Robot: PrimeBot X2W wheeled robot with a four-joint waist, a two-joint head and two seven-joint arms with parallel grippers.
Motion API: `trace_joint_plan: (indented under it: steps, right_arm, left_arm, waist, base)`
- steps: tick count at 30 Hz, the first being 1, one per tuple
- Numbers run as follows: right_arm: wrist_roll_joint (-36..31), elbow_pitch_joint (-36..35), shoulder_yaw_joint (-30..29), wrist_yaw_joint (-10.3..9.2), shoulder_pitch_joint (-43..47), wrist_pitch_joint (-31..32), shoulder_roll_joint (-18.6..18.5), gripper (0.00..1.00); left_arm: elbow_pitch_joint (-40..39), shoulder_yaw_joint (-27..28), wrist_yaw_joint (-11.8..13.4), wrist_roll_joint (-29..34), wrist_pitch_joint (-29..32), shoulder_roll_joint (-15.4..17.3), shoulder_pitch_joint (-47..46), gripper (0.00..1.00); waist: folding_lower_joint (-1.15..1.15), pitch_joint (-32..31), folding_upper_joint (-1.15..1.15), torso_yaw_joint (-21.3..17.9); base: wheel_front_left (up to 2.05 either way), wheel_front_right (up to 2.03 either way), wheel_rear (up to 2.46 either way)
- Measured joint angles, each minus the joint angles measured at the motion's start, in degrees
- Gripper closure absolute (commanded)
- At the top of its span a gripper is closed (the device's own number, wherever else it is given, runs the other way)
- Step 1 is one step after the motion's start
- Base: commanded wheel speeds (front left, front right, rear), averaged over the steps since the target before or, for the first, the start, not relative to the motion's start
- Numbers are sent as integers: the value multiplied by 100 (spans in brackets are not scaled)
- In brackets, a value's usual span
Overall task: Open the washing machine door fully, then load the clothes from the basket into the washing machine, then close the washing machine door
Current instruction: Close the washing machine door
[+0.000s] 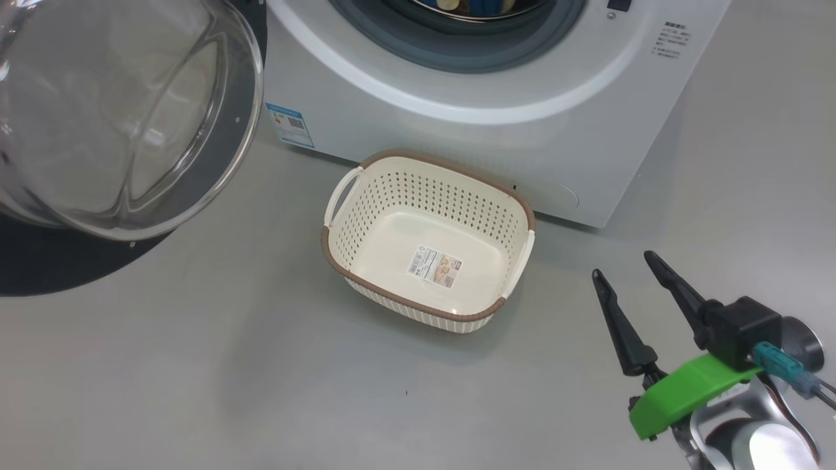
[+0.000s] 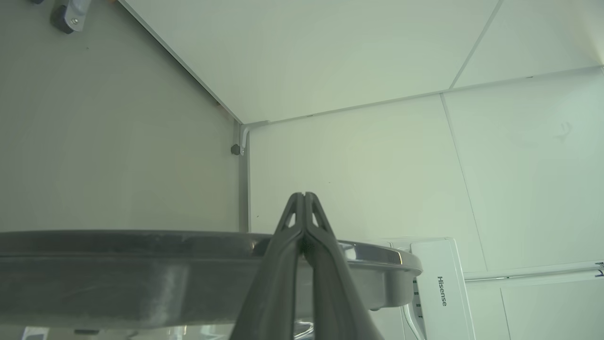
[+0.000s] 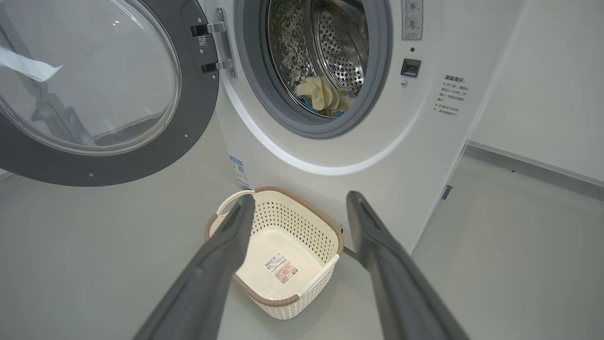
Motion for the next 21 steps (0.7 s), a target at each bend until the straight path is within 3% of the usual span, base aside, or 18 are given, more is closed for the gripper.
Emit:
trace_joint_plan:
  steps: [12,17,21]
  right_arm:
    - [2,-121,18,0,-103,49,-63,0]
    - [2,-137,18,0,-103,49,-66,0]
    - [2,-141,19,0,-104,51,-66,0]
  left_arm:
    - [298,32,44,199,-444,194,-230,100]
    - [338,-38,20,254,-237,298,-230,100]
    - [324,-189,-136,268,119,409,-208,100]
  waist:
    - [0,370,0,-259]
    - [0,408,0,-284]
    - [-1,408,0,-286]
  base:
    - [0,0,0]
    - [0,0,0]
    - [0,0,0]
